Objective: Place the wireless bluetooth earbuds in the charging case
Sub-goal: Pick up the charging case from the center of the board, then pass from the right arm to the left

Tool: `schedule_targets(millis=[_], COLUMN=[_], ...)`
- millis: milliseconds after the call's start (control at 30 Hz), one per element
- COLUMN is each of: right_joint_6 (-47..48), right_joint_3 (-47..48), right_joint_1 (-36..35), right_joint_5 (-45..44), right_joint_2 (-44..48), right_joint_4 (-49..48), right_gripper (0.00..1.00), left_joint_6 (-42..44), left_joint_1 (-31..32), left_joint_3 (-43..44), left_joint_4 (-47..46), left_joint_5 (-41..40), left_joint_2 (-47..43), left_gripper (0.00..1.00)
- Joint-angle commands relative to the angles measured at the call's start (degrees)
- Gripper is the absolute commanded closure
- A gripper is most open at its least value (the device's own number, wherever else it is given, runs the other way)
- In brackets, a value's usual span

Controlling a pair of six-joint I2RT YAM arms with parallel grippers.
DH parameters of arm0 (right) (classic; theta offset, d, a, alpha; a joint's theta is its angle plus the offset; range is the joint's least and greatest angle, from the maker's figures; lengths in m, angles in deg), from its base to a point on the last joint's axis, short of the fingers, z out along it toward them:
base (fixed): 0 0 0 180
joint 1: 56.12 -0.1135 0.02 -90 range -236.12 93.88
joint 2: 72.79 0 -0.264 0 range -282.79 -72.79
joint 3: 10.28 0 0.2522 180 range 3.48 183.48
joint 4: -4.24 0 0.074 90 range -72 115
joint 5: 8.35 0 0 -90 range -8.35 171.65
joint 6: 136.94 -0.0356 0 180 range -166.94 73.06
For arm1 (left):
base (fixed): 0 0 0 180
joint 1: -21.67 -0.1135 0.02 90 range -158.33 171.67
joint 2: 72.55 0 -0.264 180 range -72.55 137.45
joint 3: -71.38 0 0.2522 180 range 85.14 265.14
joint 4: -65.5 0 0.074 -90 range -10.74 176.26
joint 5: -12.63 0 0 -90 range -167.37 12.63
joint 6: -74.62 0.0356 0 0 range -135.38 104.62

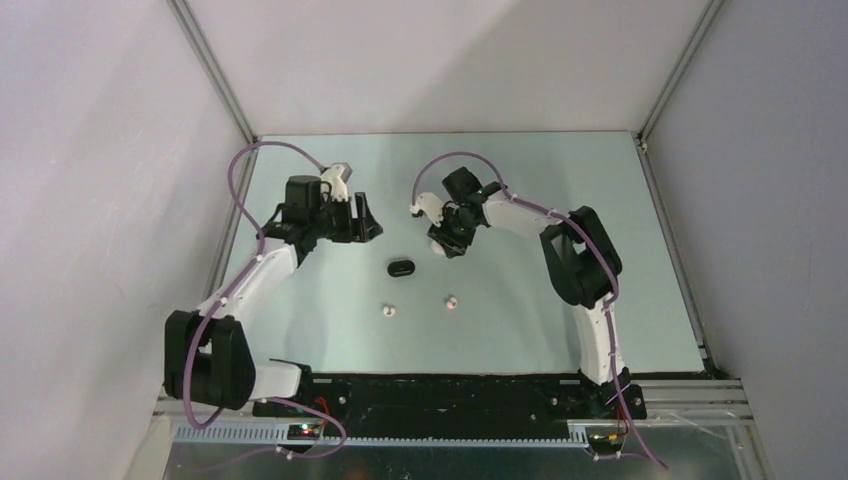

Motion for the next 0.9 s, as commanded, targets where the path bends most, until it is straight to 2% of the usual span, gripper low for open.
schedule_targets(millis=[0, 100, 200, 400, 633, 867], right_joint_6=[3.9, 6.0, 5.0, 3.9, 4.4, 4.0], right_joint_3=[-6.7, -10.4, -11.4, -11.5, -11.5, -11.4], right_joint_1=[1.3, 1.3, 0.8, -1.7, -3.7, -4.5], right_joint_5=[5.2, 6.5, 7.1, 6.8, 5.5, 4.7], right_joint_2=[13.7, 20.2, 25.0, 28.1, 29.3, 30.1], right_joint_4=[-5.9, -11.1, -13.9, -16.5, -16.6, -17.5], right_gripper=[0.78, 0.78, 0.78, 0.78, 0.78, 0.78], left_joint_6=[1.7, 3.4, 1.6, -3.1, -5.2, -6.0], left_joint_1=[-0.2, -0.1, 0.1, 1.3, 4.1, 5.0], left_joint_3=[3.9, 6.7, 8.4, 9.5, 10.1, 11.3], left_joint_4=[-4.5, -6.7, -10.0, -14.0, -14.5, -14.6], left_joint_5=[8.7, 16.9, 21.7, 30.1, 32.7, 34.0], left_joint_2=[2.6, 4.0, 5.3, 7.5, 8.6, 10.2], left_gripper=[0.28, 0.29, 0.3, 0.31, 0.31, 0.42])
